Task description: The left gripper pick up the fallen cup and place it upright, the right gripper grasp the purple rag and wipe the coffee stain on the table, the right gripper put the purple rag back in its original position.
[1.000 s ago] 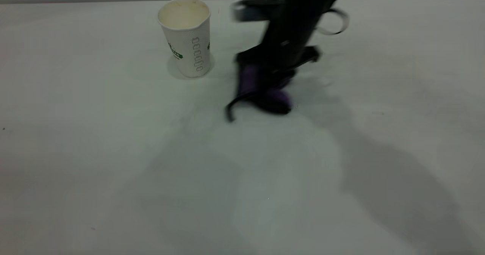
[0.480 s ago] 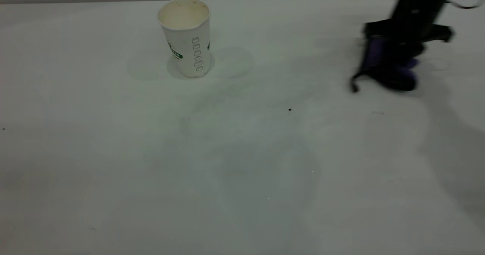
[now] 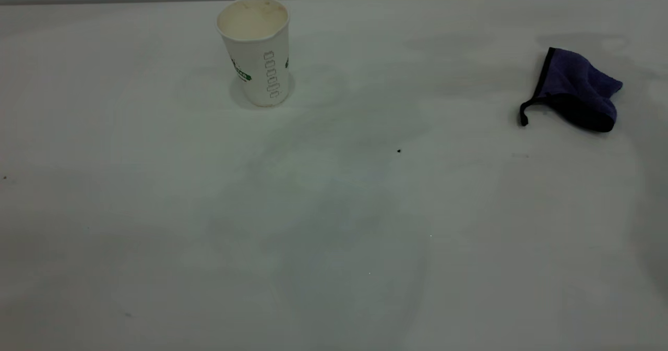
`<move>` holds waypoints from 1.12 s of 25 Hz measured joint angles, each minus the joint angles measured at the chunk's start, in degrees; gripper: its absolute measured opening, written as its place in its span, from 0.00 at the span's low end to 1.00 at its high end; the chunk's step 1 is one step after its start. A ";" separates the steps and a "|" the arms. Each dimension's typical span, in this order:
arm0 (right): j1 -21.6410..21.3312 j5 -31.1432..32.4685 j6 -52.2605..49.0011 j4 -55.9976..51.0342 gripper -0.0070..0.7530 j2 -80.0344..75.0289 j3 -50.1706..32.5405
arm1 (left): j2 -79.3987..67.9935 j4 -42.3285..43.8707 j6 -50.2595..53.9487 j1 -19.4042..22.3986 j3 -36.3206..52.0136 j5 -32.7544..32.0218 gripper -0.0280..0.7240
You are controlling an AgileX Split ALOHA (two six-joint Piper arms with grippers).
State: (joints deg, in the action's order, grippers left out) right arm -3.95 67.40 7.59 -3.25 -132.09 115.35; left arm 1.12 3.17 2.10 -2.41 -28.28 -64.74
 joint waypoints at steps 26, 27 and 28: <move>4.57 3.30 1.43 -2.21 0.93 69.12 -63.01 | 0.00 0.00 0.00 0.00 0.00 0.00 0.72; 4.57 3.25 1.43 -2.09 0.92 71.91 -65.56 | 0.00 0.00 0.00 0.00 0.00 0.00 0.72; 4.57 3.25 1.43 -1.88 0.92 75.00 -67.88 | 0.00 0.00 0.00 0.00 0.00 0.00 0.72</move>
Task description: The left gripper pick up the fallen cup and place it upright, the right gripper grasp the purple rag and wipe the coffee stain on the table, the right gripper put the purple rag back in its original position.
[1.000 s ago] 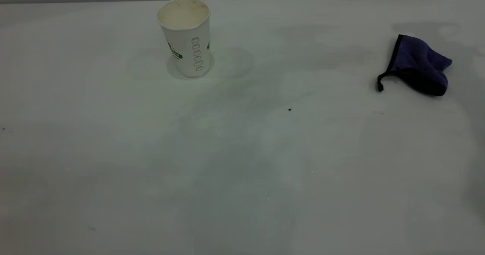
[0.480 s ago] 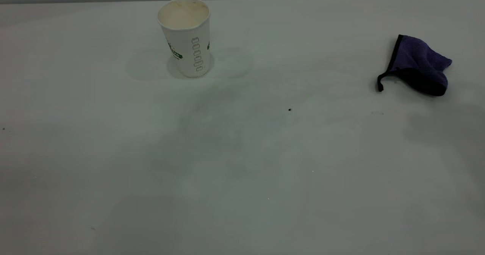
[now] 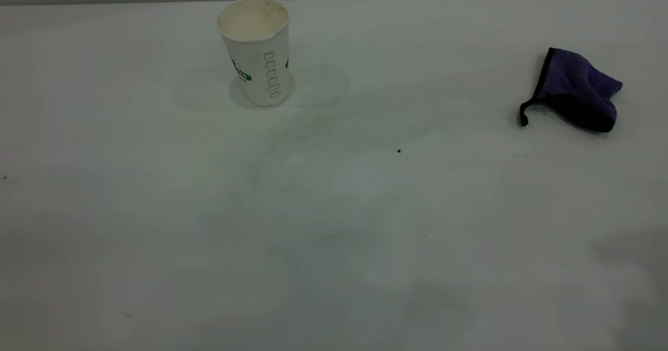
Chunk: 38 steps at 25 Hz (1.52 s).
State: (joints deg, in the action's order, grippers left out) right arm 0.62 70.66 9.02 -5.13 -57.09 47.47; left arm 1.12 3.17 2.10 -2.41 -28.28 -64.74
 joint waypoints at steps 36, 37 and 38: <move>0.20 -5.07 -3.74 1.23 0.82 58.04 -20.63 | 0.00 0.00 0.00 0.00 0.00 0.00 0.72; 0.20 -5.07 -3.74 1.23 0.82 58.03 -20.63 | 0.00 0.00 0.00 0.00 0.00 0.00 0.72; 0.20 -5.07 -3.74 1.23 0.81 58.03 -20.63 | 0.00 0.00 0.00 0.00 0.00 0.00 0.72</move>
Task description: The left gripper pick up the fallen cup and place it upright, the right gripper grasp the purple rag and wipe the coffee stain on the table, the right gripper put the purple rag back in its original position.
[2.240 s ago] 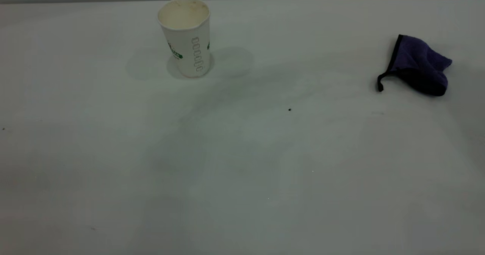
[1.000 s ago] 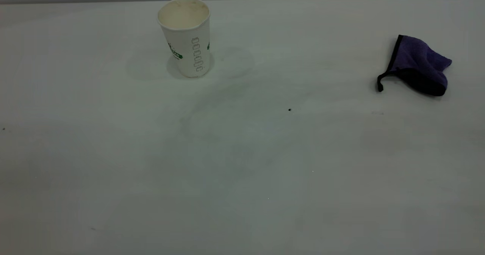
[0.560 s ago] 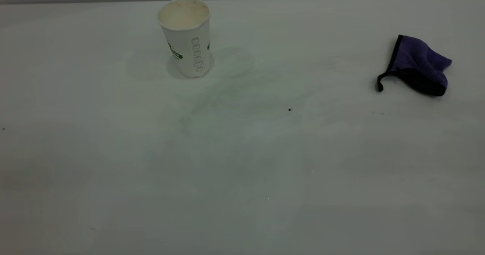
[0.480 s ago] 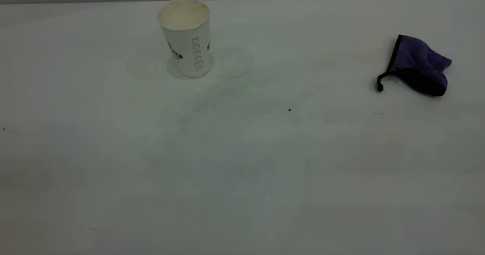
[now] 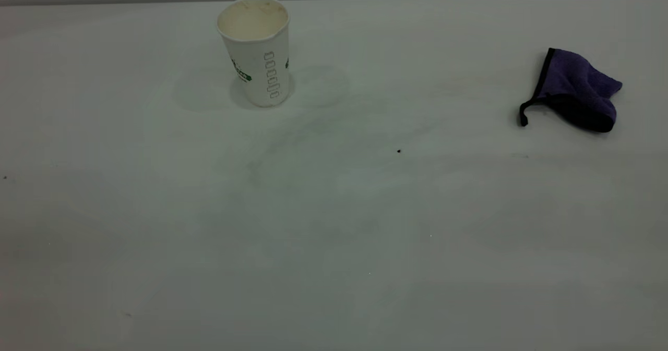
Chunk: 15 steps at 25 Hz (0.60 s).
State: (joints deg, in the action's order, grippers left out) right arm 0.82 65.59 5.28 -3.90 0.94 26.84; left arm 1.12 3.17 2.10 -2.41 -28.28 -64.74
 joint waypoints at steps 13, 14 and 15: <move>0.00 0.00 0.63 0.00 0.78 0.00 0.00 | 0.00 0.00 0.00 0.00 0.00 0.00 0.72; 0.00 0.00 0.63 0.00 0.78 0.00 0.00 | 0.00 0.00 0.00 0.00 0.00 0.00 0.72; 0.00 0.00 0.63 0.00 0.78 0.00 0.00 | 0.00 0.00 0.00 0.00 0.00 0.00 0.72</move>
